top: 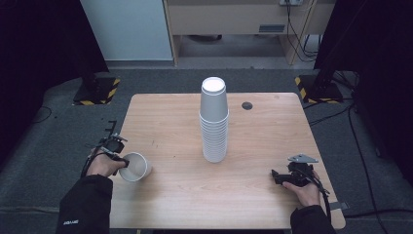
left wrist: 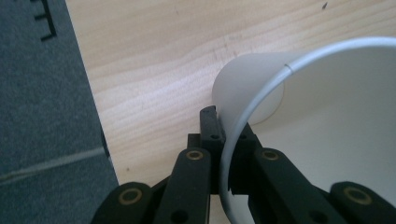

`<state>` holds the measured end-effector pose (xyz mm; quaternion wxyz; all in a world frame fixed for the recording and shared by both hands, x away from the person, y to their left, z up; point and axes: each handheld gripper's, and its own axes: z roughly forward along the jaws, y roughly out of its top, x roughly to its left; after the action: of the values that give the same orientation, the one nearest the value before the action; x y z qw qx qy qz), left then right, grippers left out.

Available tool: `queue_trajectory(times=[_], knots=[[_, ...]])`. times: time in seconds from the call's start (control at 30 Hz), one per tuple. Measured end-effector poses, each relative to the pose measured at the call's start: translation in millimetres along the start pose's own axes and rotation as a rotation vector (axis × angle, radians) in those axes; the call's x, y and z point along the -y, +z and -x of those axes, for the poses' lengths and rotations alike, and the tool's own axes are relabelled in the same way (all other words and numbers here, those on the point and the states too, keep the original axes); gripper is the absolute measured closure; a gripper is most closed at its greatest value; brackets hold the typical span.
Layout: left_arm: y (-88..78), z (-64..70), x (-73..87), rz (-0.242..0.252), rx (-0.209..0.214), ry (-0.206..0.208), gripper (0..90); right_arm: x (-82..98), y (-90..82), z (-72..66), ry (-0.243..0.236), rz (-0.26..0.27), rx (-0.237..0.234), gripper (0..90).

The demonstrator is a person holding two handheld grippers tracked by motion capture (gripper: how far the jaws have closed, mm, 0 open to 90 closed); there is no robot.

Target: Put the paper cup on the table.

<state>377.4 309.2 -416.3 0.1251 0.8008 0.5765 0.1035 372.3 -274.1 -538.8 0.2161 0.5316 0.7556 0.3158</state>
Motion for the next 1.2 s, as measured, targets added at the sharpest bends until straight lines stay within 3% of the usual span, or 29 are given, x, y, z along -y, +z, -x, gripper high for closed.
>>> queue_trajectory(times=[0.03,0.27,0.77,0.93,0.97,1.0,1.1,1.17,1.2], knots=[[1.2,0.5,-1.7,-0.028,-0.002,0.000,87.3,0.0,0.0,-0.1,0.001,0.000,0.000,3.0],[5.5,2.0,-6.0,-0.079,0.007,-0.008,87.2,0.0,0.2,-0.1,0.001,0.001,0.000,3.0],[13.2,1.9,-8.1,0.031,0.011,-0.010,76.6,0.0,0.2,-0.1,0.001,0.001,0.000,3.0],[8.2,-0.1,-6.5,0.111,0.013,-0.024,61.5,0.1,0.2,-0.1,0.001,0.001,0.001,2.9],[7.2,0.3,-6.3,0.133,0.000,-0.024,52.8,0.0,0.1,-0.1,0.000,0.002,-0.001,2.9],[5.8,1.0,-5.6,0.154,-0.001,-0.039,52.8,0.0,0.1,-0.1,0.000,0.002,-0.001,2.9],[0.4,1.1,-2.5,0.253,0.008,-0.054,41.8,0.0,0.1,0.0,0.000,0.001,0.000,2.9],[-2.8,0.3,0.5,0.324,-0.014,-0.041,32.3,0.0,0.2,0.0,0.000,0.001,0.000,2.9],[-5.7,0.1,4.4,0.392,-0.025,-0.046,31.9,0.0,0.1,-0.1,0.000,0.001,-0.001,2.9]])
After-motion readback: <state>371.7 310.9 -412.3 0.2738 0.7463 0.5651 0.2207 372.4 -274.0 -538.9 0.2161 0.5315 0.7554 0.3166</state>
